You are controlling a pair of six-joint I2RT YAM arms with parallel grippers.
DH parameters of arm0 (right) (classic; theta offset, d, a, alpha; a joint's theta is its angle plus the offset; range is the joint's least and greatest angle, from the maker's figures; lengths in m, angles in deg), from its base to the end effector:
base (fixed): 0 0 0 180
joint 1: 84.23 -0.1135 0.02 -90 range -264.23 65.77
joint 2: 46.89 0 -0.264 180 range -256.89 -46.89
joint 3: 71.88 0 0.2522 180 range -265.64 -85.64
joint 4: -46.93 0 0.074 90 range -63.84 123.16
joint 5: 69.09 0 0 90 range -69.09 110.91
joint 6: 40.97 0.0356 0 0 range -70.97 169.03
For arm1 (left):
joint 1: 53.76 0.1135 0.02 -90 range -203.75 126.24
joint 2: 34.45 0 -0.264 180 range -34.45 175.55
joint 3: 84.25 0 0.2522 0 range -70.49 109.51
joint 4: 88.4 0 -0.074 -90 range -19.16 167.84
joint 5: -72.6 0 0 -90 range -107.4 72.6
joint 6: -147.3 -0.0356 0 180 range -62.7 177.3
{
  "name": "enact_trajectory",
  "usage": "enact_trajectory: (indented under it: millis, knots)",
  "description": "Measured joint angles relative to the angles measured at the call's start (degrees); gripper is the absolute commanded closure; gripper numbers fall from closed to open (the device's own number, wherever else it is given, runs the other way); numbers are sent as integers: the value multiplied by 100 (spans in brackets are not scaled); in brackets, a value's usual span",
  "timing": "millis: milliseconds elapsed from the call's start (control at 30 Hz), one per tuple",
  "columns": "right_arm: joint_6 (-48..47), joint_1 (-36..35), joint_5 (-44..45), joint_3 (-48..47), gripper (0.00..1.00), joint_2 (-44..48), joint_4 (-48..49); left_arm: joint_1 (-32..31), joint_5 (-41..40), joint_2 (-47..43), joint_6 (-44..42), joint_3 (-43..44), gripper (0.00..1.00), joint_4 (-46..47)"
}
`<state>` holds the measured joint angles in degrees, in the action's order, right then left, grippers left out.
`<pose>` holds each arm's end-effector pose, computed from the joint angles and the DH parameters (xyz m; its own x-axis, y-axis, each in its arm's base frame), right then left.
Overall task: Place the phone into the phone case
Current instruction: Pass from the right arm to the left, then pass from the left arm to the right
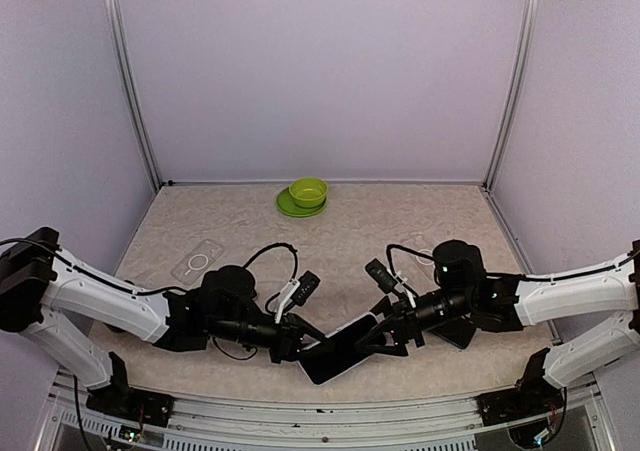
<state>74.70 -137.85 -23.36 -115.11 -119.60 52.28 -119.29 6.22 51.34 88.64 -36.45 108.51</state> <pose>0.1294 0.2175 0.2008 -0.6320 -0.3348 -0.6989 -0.7551 0.0631 0.6525 0.1108 -0.2779 0.1832 -0.6415 0.2592 -0.7220 0.7670 0.2038 -0.6084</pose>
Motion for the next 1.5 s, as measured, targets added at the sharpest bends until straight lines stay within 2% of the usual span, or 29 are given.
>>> enact_trajectory:
  millis: [300,567,800,1000,1133,1333,1500]
  knots:
    - [398,433,529,7,8,195,2,302,-619,-542,546,-765,100,726]
    - [885,619,817,177,9,339,258,326,-1722,-1099,1156,-1587,100,1818]
    - [1475,619,1126,507,12,431,920,66,-2776,-1147,1515,-1965,100,2855]
    - [1952,608,1224,704,14,468,1646,-284,-3268,-470,1777,-1971,100,4284]
    - [2098,514,1235,704,15,468,1958,-448,-3447,433,2033,-1921,100,5246]
    - [2170,348,1244,702,18,457,2127,-809,-3654,1434,2135,-1460,100,5560]
    - [2199,323,1287,702,19,431,2153,-914,-3801,1622,2090,-1257,100,5683]
